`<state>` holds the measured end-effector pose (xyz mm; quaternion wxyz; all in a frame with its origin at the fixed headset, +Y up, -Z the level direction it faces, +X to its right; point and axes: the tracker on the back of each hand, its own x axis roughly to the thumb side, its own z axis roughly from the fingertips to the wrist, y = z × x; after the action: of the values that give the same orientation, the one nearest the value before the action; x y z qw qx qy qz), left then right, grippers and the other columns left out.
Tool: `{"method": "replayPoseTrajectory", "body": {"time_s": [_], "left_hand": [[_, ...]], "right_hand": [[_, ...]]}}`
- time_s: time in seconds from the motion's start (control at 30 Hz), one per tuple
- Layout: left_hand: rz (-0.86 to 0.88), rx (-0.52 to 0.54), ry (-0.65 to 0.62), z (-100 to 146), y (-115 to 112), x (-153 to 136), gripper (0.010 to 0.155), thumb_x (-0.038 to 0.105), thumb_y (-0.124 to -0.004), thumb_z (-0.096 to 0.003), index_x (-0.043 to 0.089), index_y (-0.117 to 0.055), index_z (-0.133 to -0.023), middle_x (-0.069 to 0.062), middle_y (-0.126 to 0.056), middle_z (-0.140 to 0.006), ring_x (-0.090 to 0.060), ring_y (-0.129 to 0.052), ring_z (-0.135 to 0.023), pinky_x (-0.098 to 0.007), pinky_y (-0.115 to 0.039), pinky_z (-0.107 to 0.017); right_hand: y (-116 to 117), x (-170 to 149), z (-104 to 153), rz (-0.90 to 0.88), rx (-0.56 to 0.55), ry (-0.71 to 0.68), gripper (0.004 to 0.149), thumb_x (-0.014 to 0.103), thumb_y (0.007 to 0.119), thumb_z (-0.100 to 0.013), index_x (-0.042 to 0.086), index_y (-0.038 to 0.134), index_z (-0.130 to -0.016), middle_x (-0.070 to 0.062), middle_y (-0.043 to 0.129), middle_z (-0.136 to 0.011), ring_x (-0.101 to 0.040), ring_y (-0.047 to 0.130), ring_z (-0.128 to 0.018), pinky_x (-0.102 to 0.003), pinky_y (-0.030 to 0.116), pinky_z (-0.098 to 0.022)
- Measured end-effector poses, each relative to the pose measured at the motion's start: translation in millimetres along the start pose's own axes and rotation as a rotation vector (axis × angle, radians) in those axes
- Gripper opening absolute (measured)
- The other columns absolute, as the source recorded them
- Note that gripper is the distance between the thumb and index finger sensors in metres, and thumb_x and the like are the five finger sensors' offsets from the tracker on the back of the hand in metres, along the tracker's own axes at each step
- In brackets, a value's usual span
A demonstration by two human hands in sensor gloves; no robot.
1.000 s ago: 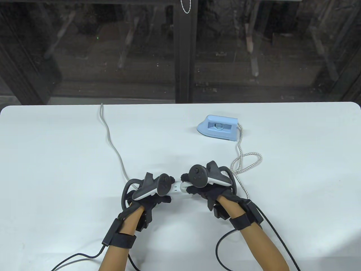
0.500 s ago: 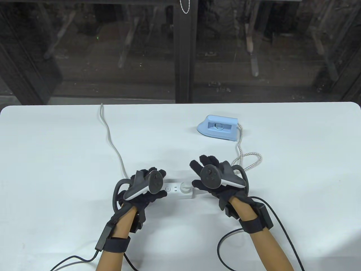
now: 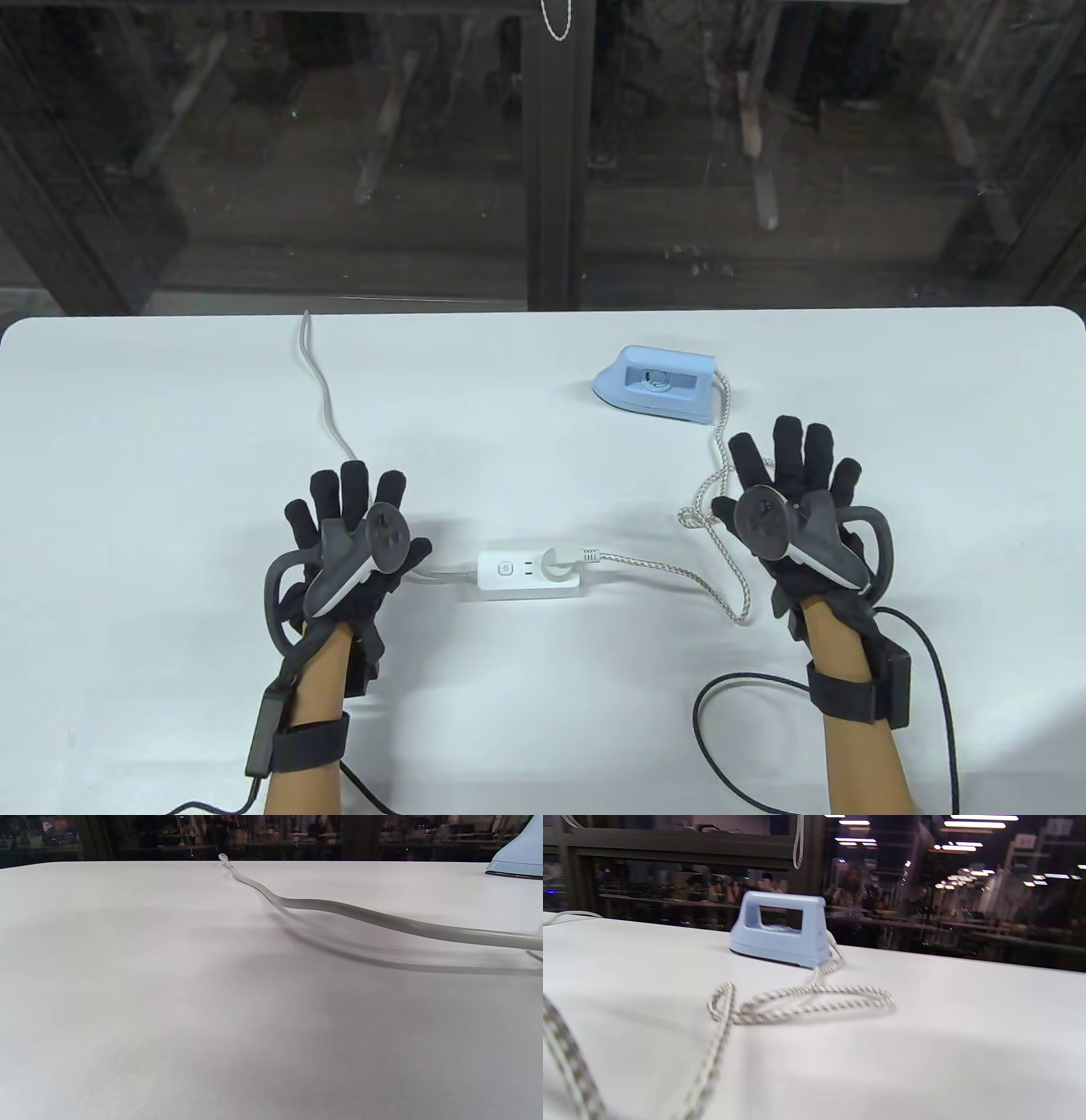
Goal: Plug the electric iron into the power strip
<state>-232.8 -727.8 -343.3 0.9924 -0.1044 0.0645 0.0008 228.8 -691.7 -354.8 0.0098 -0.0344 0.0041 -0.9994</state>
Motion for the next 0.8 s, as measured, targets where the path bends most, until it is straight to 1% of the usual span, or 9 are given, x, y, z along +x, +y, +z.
{"method": "replayPoseTrajectory", "body": {"time_s": [0.07, 0.27, 0.37, 0.53, 0.8], "left_hand": [[0.014, -0.013, -0.006, -1, -2, -1, 0.080, 0.069, -0.040, -0.0416, 0.046, 0.002, -0.106, 0.004, 0.017, -0.116, -0.032, 0.016, -0.106, -0.061, -0.002, -0.080], [-0.008, -0.046, -0.026, -5, -10, 2, 0.080, 0.069, -0.038, -0.0418, 0.045, 0.004, -0.105, 0.002, 0.018, -0.115, -0.034, 0.017, -0.105, -0.061, -0.002, -0.079], [-0.028, -0.061, -0.037, -7, -13, 5, 0.080, 0.069, -0.037, -0.0418, 0.045, 0.004, -0.105, 0.002, 0.018, -0.115, -0.034, 0.017, -0.105, -0.061, -0.002, -0.079], [-0.051, -0.072, -0.050, -7, -17, 9, 0.080, 0.069, -0.037, -0.0421, 0.044, 0.005, -0.105, 0.001, 0.018, -0.115, -0.035, 0.016, -0.105, -0.061, -0.003, -0.079], [-0.063, -0.078, -0.055, -6, -16, 10, 0.080, 0.069, -0.037, -0.0422, 0.044, 0.004, -0.106, 0.001, 0.016, -0.115, -0.035, 0.015, -0.106, -0.062, -0.004, -0.079]], "right_hand": [[7, -6, -1, 0.006, 0.042, 0.018, 0.074, 0.057, 0.046, -0.055, 0.030, 0.008, -0.113, -0.025, -0.011, -0.115, -0.056, -0.006, -0.099, -0.079, 0.018, -0.066], [30, -12, -3, 0.054, 0.108, 0.032, 0.074, 0.057, 0.044, -0.055, 0.029, 0.005, -0.112, -0.026, -0.015, -0.113, -0.056, -0.009, -0.097, -0.079, 0.016, -0.066], [38, -16, -2, 0.055, 0.141, 0.045, 0.075, 0.057, 0.044, -0.055, 0.029, 0.004, -0.111, -0.026, -0.016, -0.113, -0.057, -0.010, -0.097, -0.079, 0.016, -0.065], [40, -20, 1, 0.044, 0.150, 0.054, 0.075, 0.057, 0.044, -0.055, 0.029, 0.004, -0.111, -0.026, -0.016, -0.112, -0.057, -0.010, -0.096, -0.079, 0.016, -0.065], [45, -16, 0, 0.061, 0.168, 0.043, 0.074, 0.057, 0.044, -0.055, 0.029, 0.004, -0.110, -0.027, -0.017, -0.112, -0.057, -0.010, -0.096, -0.079, 0.016, -0.066]]}}
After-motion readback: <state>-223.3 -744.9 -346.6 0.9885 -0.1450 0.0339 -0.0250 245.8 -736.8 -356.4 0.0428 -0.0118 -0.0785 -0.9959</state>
